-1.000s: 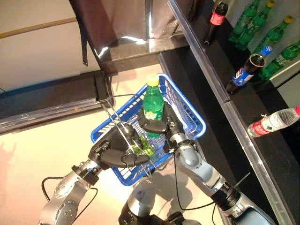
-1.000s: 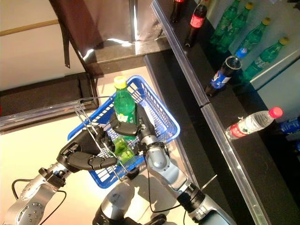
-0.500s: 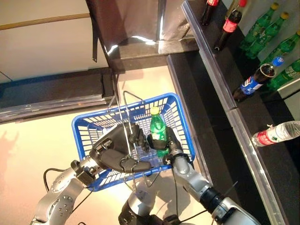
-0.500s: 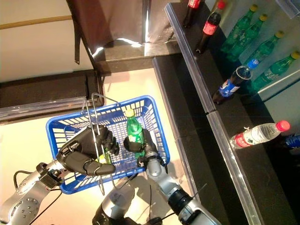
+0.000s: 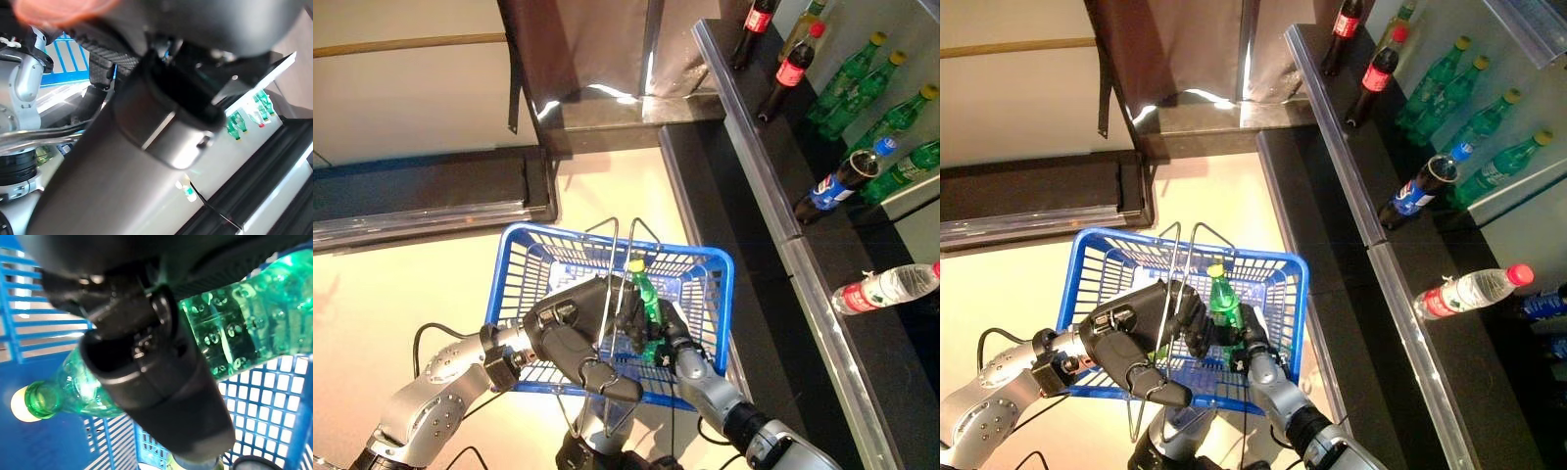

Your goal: Pick up the drink and place into the basket.

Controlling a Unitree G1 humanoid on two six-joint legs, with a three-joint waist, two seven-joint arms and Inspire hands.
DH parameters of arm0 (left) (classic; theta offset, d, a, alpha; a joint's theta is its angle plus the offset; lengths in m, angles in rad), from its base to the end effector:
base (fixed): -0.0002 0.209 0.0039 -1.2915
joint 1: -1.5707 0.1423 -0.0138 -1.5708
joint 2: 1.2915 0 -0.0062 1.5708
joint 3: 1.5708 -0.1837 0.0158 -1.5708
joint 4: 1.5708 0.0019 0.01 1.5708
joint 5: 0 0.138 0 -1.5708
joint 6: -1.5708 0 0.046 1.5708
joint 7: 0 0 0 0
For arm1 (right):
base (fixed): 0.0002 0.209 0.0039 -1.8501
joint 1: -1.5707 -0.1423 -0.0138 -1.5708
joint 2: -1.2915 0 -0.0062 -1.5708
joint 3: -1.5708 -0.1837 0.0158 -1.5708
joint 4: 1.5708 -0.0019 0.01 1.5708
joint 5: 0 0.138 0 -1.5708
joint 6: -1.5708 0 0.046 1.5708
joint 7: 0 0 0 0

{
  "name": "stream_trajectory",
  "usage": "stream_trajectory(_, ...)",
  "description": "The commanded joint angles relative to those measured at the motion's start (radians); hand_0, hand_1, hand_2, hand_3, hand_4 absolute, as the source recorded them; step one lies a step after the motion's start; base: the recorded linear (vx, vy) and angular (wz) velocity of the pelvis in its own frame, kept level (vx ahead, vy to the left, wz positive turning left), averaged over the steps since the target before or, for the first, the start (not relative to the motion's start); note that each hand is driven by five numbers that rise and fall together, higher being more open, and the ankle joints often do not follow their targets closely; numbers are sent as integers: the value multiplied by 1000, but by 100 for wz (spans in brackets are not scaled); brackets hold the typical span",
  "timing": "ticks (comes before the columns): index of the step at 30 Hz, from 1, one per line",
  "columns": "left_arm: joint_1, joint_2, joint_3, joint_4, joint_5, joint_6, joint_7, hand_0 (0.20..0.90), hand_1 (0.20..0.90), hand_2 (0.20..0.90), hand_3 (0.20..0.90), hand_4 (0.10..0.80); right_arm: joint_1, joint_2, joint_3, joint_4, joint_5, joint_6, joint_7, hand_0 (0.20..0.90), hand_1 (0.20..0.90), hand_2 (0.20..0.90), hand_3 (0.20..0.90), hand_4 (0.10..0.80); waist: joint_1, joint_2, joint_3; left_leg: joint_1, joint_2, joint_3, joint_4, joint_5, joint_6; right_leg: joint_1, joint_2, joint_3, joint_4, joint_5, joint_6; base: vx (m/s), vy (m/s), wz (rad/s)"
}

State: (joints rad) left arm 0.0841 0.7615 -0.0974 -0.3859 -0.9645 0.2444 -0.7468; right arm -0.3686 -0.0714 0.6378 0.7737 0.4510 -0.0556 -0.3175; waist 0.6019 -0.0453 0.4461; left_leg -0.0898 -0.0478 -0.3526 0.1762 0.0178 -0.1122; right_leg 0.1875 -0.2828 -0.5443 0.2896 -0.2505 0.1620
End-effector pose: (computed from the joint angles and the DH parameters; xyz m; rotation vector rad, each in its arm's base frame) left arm 0.1812 0.2204 0.1124 -0.2385 0.0645 -1.0930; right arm 0.2233 -0.0703 -0.0273 -0.0726 0.4681 0.1748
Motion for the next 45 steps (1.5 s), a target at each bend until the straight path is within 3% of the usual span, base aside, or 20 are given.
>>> stream_trajectory(1,-187,-164,39,-355,-239,-218,-138,300,300,300,200,100,0,54,43,116,88,3,43,300,300,300,200,100,-3,26,-195,-28,-7,-28,55,-7,28,29,46,-14,-51,121,-39,33,5,4)
stream_trajectory(10,-231,-155,25,-376,-236,-190,-89,300,300,300,200,100,-40,86,-29,354,149,102,85,300,300,300,200,100,23,6,-185,-29,-2,-41,48,-2,34,36,58,-16,-55,129,-38,26,-29,6)
stream_trajectory(11,-238,-156,18,-376,-231,-191,-76,300,300,300,200,100,-44,90,-25,364,151,117,87,361,361,361,271,171,24,3,-184,-28,0,-41,46,-1,34,37,60,-15,-57,130,-38,9,-33,5)
stream_trajectory(12,-241,-158,16,-376,-229,-189,-69,300,300,300,200,100,-46,92,-25,369,153,126,89,495,495,495,428,328,25,2,-184,-28,1,-42,46,0,33,37,61,-14,-59,131,-38,0,0,0)
stream_trajectory(13,-242,-161,13,-374,-222,-192,-55,300,300,300,200,100,-46,91,-23,376,147,121,89,822,822,822,809,709,26,-1,-184,-27,3,-43,45,0,33,37,63,-12,-60,133,-38,0,0,0)
stream_trajectory(14,-243,-161,12,-373,-218,-194,-45,300,300,300,200,100,-46,92,-22,377,147,116,85,900,900,900,900,800,26,-2,-184,-27,4,-43,45,0,33,37,63,-11,-61,134,-38,0,0,0)
stream_trajectory(22,-218,-147,69,-348,-251,-182,25,300,300,300,200,100,-29,88,-28,290,148,31,49,900,900,900,900,800,25,-22,-182,-11,16,-41,45,-4,34,51,74,-1,-66,139,-37,11,-11,-1)
stream_trajectory(27,-185,-126,110,-323,-247,-202,45,300,300,300,200,100,23,54,0,39,101,1,-56,900,900,900,900,800,13,-48,-173,-8,28,-31,42,-7,32,51,84,8,-73,147,-32,1,-48,-2)
stream_trajectory(29,-149,-109,149,-306,-246,-229,51,300,300,300,200,100,80,10,24,-205,42,46,-138,900,900,900,900,800,-2,-65,-162,-9,37,-20,44,-11,31,45,89,16,-71,149,-29,-32,-58,-4)
stream_trajectory(35,-72,-102,233,-277,-256,-259,83,300,300,300,200,100,183,-116,-7,-513,-26,63,-147,900,900,900,900,800,-40,-90,-157,1,55,11,44,-23,29,36,96,40,-72,150,-23,-27,-26,-14)
stream_trajectory(40,2,-115,291,-262,-230,-281,96,300,300,300,200,100,245,-205,-83,-780,-57,113,-153,900,900,900,900,800,-71,-101,-149,-4,60,35,44,-7,30,29,98,46,-84,172,-22,-61,2,-22)
stream_trajectory(43,78,-114,345,-223,-112,-323,135,300,300,300,200,100,291,-263,-175,-953,-44,141,-158,900,900,900,900,800,-94,-106,-151,4,71,59,36,-10,29,28,105,61,-95,176,-16,-41,-14,-7)
stream_trajectory(45,110,-105,370,-196,-110,-335,131,300,300,300,200,100,310,-289,-218,-1001,-28,148,-144,900,900,900,900,800,-106,-107,-152,8,74,70,34,-10,29,27,106,67,-99,179,-15,-33,7,-14)
